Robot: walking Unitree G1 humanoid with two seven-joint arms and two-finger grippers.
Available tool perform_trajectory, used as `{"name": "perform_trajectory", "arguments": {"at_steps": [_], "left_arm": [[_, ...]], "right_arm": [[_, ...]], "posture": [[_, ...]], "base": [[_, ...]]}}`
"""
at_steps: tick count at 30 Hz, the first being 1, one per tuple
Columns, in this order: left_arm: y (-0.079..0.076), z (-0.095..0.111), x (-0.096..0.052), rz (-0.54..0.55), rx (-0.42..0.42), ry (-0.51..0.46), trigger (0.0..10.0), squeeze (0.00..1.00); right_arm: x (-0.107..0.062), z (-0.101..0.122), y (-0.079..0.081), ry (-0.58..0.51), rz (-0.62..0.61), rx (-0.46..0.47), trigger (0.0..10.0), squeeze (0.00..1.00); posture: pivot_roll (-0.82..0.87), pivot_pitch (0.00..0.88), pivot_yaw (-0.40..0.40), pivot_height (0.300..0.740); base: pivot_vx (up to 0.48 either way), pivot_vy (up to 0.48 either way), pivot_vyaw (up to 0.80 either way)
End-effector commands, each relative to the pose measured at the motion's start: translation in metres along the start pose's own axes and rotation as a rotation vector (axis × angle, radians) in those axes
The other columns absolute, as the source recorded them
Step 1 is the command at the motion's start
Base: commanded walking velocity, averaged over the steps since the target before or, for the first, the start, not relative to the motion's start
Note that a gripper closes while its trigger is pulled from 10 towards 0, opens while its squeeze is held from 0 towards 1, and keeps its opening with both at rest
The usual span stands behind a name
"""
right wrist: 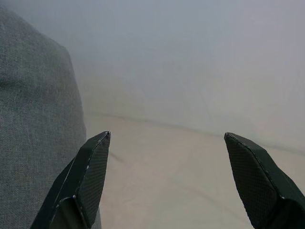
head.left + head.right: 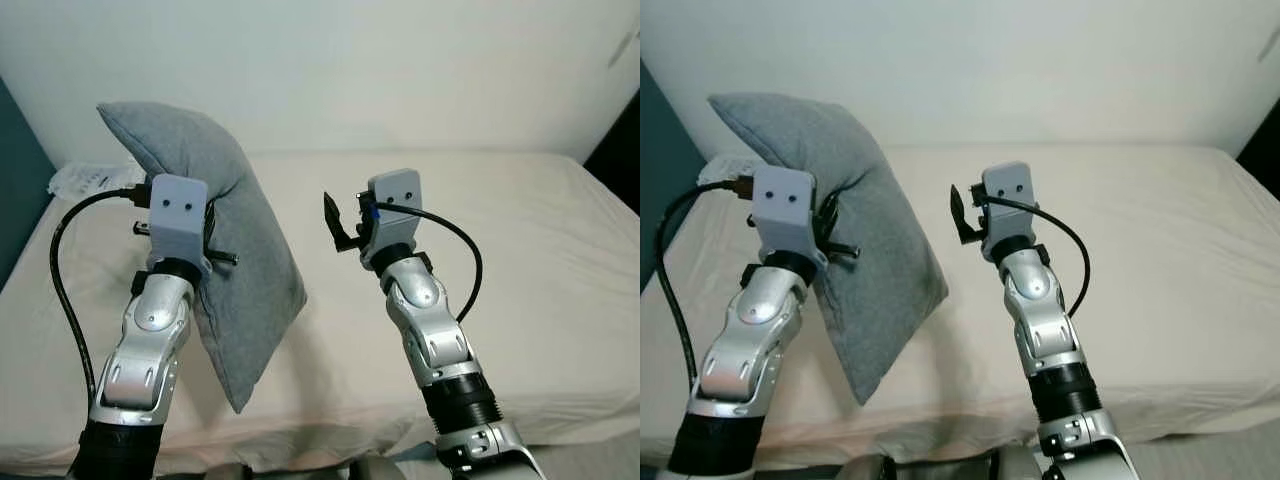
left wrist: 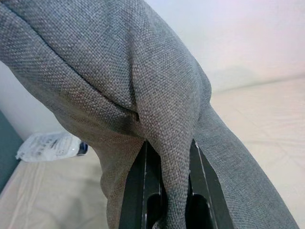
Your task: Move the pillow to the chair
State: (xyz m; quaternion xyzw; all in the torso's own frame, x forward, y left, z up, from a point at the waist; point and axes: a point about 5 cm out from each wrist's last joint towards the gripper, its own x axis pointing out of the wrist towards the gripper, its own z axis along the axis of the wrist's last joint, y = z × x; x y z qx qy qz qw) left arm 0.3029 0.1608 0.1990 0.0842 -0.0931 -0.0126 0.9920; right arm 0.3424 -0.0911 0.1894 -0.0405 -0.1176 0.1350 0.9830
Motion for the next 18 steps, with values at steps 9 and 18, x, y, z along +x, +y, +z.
{"name": "perform_trajectory", "arguments": {"at_steps": [9, 18], "left_arm": [[0.0006, 0.0090, 0.0000, 0.010, -0.005, -0.049, 10.0, 0.00], [0.0014, 0.0104, 0.0003, 0.015, -0.008, -0.056, 10.0, 0.00]], "right_arm": [[-0.0012, -0.0001, -0.0016, -0.009, -0.008, -0.020, 10.0, 0.00], [-0.0018, 0.0044, -0.0043, -0.030, -0.001, 0.014, 10.0, 0.00]], "posture": [[0.03, 0.065, -0.050, 0.678], [0.03, 0.065, -0.049, 0.693]], "base": [[0.000, 0.000, 0.00], [0.000, 0.000, 0.00]]}}
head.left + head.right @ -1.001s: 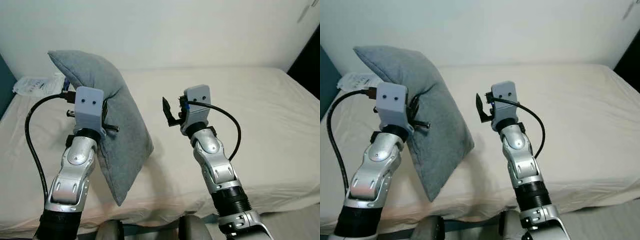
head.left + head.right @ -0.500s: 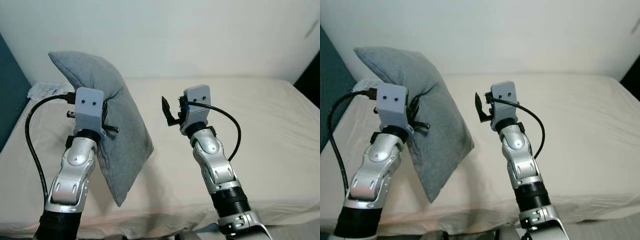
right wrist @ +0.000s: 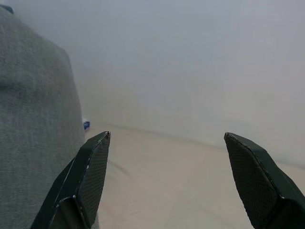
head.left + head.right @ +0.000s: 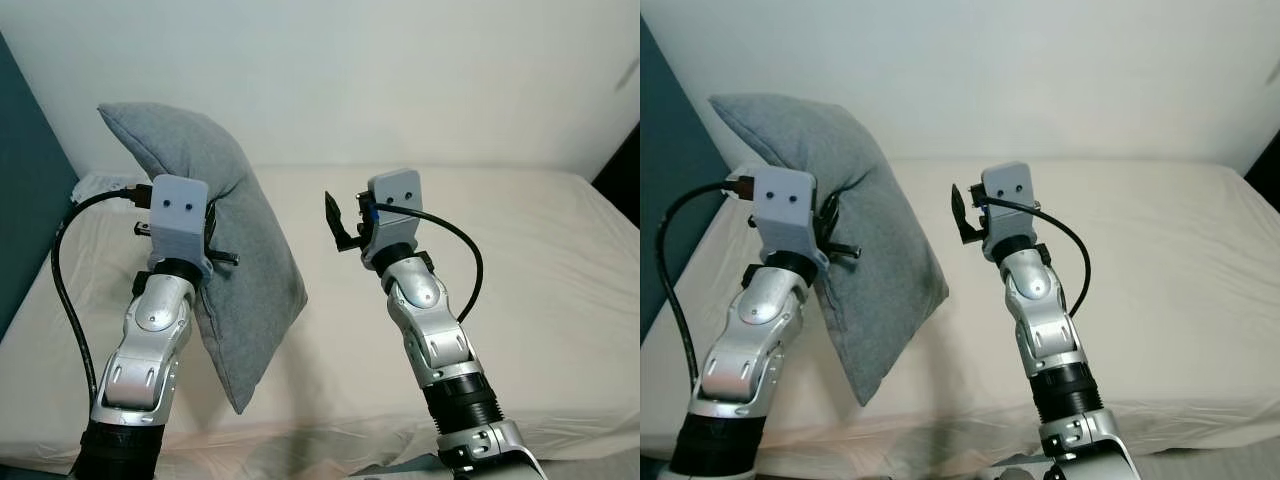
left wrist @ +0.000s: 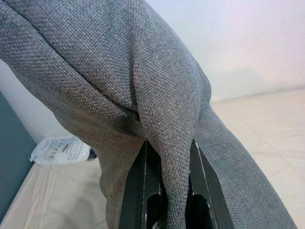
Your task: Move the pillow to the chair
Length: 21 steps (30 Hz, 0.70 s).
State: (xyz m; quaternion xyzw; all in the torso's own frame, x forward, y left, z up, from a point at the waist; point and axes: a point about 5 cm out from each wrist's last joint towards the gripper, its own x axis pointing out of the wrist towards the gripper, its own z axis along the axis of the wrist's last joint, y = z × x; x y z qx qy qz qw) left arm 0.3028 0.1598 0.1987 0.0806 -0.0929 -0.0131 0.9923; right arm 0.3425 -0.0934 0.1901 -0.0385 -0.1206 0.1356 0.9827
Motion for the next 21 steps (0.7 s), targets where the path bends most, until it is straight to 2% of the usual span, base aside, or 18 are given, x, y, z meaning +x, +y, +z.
{"name": "perform_trajectory", "arguments": {"at_steps": [1, 14, 21], "left_arm": [[0.002, 0.011, 0.000, 0.015, -0.001, -0.057, 10.0, 0.00], [0.002, 0.011, 0.000, 0.012, 0.000, -0.057, 10.0, 0.00], [0.000, 0.009, 0.001, 0.002, 0.003, -0.055, 10.0, 0.00]], "right_arm": [[-0.001, 0.004, -0.001, -0.024, 0.001, 0.002, 10.0, 0.00], [-0.002, 0.005, 0.001, -0.039, 0.003, -0.004, 10.0, 0.00], [-0.001, -0.005, 0.003, 0.021, 0.005, -0.014, 10.0, 0.00]], "posture": [[0.03, 0.064, -0.049, 0.698], [0.03, 0.063, -0.049, 0.723], [0.03, 0.055, -0.049, 0.723]], "base": [[0.000, 0.000, 0.00], [0.000, 0.000, 0.00], [0.000, 0.000, 0.00]]}}
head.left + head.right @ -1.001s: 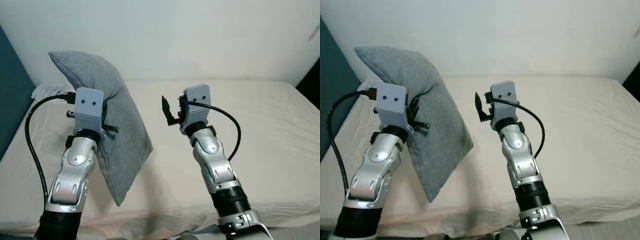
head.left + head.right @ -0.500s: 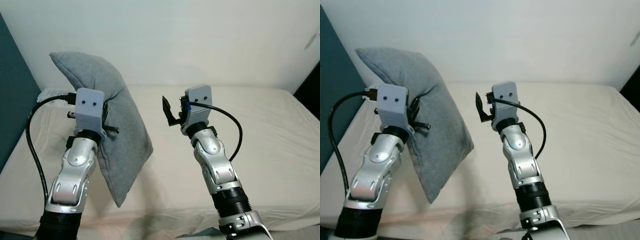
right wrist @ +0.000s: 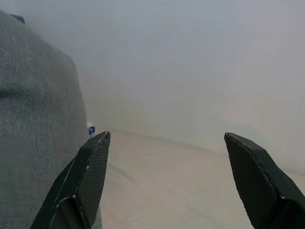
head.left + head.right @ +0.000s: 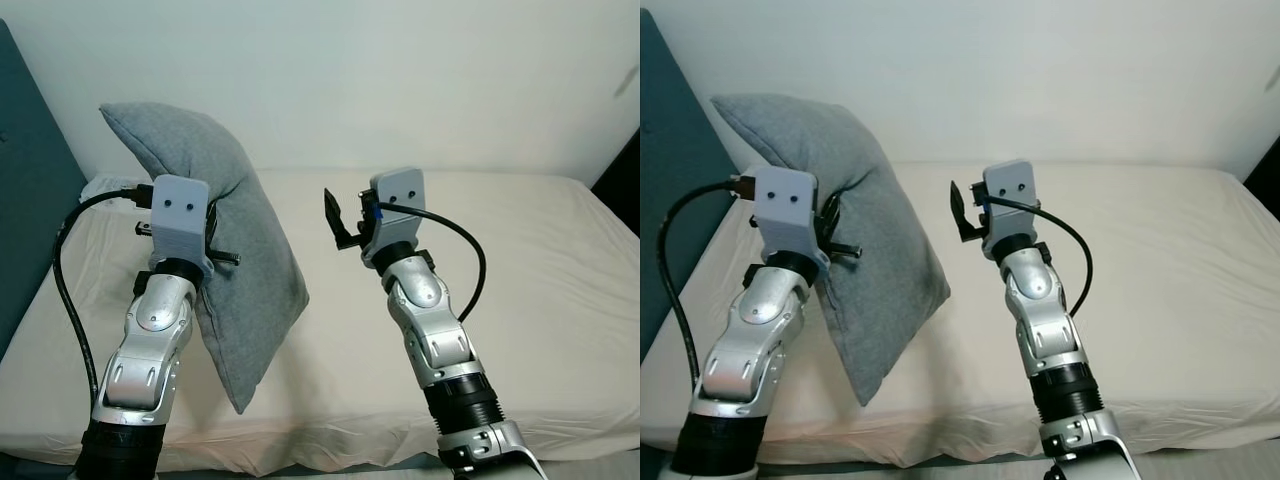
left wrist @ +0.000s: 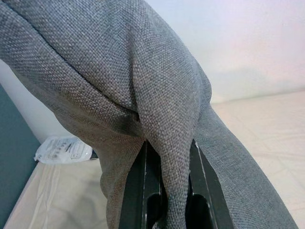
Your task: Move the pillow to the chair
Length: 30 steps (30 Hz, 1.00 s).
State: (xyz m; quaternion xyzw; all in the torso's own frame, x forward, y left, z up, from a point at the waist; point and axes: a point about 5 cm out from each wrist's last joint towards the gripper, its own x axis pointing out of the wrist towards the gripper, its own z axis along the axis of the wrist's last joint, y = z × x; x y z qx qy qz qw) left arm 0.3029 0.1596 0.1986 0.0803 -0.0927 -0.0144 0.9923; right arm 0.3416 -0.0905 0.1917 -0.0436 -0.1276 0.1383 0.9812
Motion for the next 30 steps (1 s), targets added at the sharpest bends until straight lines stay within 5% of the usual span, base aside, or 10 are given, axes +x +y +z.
{"name": "perform_trajectory", "arguments": {"at_steps": [1, 4, 8, 16, 27, 30], "left_arm": [[0.000, 0.009, 0.002, 0.001, 0.003, -0.053, 10.0, 0.00], [-0.004, 0.002, 0.000, -0.014, -0.022, -0.021, 10.0, 0.00], [-0.008, -0.002, -0.001, -0.031, -0.028, -0.008, 10.0, 0.00], [-0.016, -0.010, -0.004, -0.035, -0.052, 0.030, 10.0, 0.00], [-0.018, -0.015, -0.001, -0.056, 0.021, 0.066, 10.0, 0.00], [-0.018, -0.018, -0.002, -0.053, -0.031, 0.080, 10.0, 0.00]], "right_arm": [[-0.002, -0.010, 0.001, 0.057, -0.004, -0.004, 10.0, 0.00], [-0.005, -0.025, 0.000, 0.158, 0.001, -0.080, 10.0, 0.00], [-0.007, -0.029, 0.001, 0.178, 0.014, -0.071, 10.0, 0.00], [-0.009, -0.035, 0.004, 0.196, 0.028, -0.067, 10.0, 0.00], [-0.010, -0.032, 0.004, 0.190, 0.022, -0.058, 10.0, 0.00], [-0.012, -0.033, 0.002, 0.194, 0.011, -0.057, 10.0, 0.00]], "posture": [[0.03, 0.047, -0.049, 0.723], [0.02, 0.033, -0.050, 0.723], [0.02, 0.024, -0.054, 0.723], [0.03, 0.000, -0.061, 0.723], [0.02, 0.011, -0.050, 0.723], [0.01, 0.019, -0.041, 0.723]], "base": [[0.000, 0.000, 0.00], [0.000, 0.000, 0.00], [0.000, 0.000, 0.00], [0.000, 0.000, 0.00], [0.000, -0.175, 0.00], [0.000, 0.000, 0.00]]}}
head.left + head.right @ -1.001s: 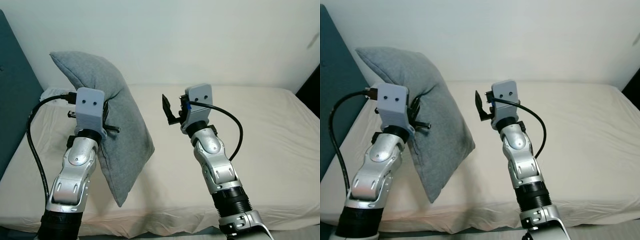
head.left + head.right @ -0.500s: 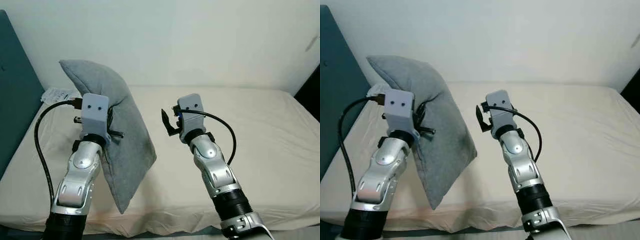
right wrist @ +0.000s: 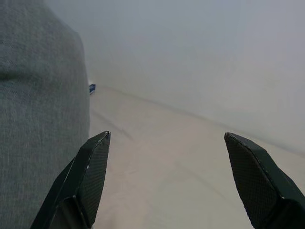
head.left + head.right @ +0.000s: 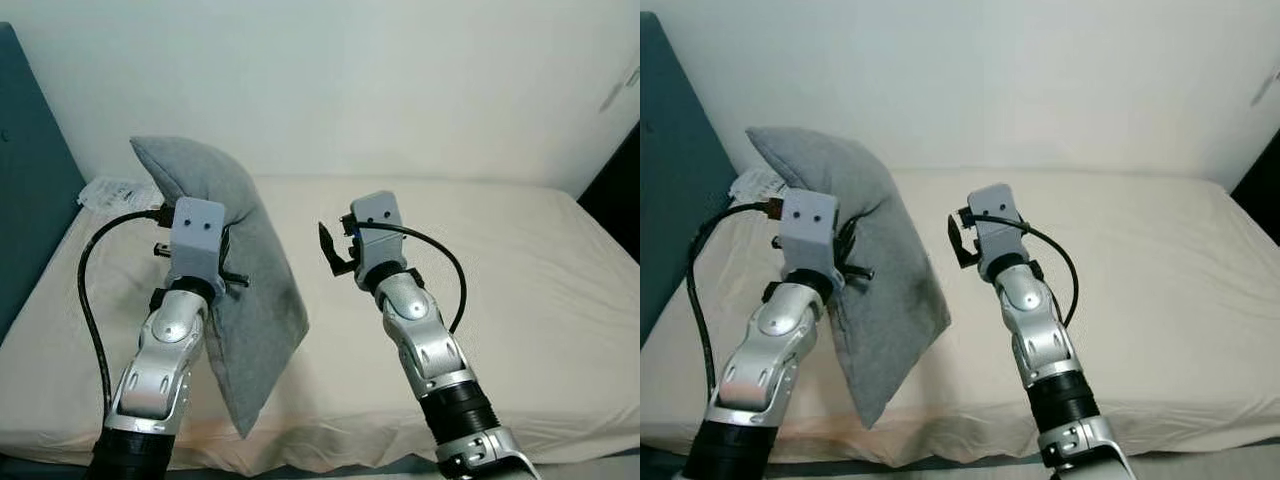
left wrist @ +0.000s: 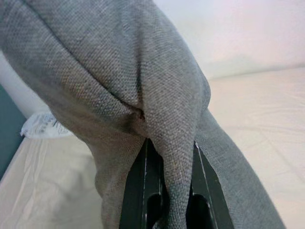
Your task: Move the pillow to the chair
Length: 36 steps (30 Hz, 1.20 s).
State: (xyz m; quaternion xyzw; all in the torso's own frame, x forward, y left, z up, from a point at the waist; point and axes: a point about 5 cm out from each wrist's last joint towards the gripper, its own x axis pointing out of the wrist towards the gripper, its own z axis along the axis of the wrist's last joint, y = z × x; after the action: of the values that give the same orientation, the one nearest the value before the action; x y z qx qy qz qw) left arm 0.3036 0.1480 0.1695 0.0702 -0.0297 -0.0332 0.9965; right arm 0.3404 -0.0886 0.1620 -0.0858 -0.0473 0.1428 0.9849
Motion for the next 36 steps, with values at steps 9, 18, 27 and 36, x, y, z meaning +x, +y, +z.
{"name": "perform_trajectory", "arguments": {"at_steps": [9, 18, 27, 36], "left_arm": [[0.0010, 0.0095, 0.0007, 0.019, -0.056, -0.041, 10.0, 0.00], [-0.0003, 0.0060, -0.0013, -0.002, -0.071, -0.018, 10.0, 0.00], [-0.0035, 0.0032, -0.0036, -0.006, -0.070, -0.009, 10.0, 0.00], [-0.0058, 0.0048, -0.0064, -0.028, -0.015, -0.018, 10.0, 0.00]], "right_arm": [[-0.0029, -0.0072, -0.0052, 0.031, -0.017, 0.003, 10.0, 0.00], [-0.0044, -0.0071, -0.0044, 0.038, -0.015, 0.004, 10.0, 0.00], [-0.0075, -0.0081, -0.0045, 0.043, -0.014, 0.003, 10.0, 0.00], [-0.0053, -0.0052, -0.0042, 0.041, -0.009, 0.003, 10.0, 0.00]], "posture": [[0.02, 0.044, -0.055, 0.723], [0.01, 0.058, -0.050, 0.723], [0.00, 0.077, -0.059, 0.723], [0.00, 0.090, -0.067, 0.723]], "base": [[0.000, 0.000, 0.00], [0.000, 0.212, 0.00], [0.000, 0.000, 0.00], [0.000, -0.088, 0.00]]}}
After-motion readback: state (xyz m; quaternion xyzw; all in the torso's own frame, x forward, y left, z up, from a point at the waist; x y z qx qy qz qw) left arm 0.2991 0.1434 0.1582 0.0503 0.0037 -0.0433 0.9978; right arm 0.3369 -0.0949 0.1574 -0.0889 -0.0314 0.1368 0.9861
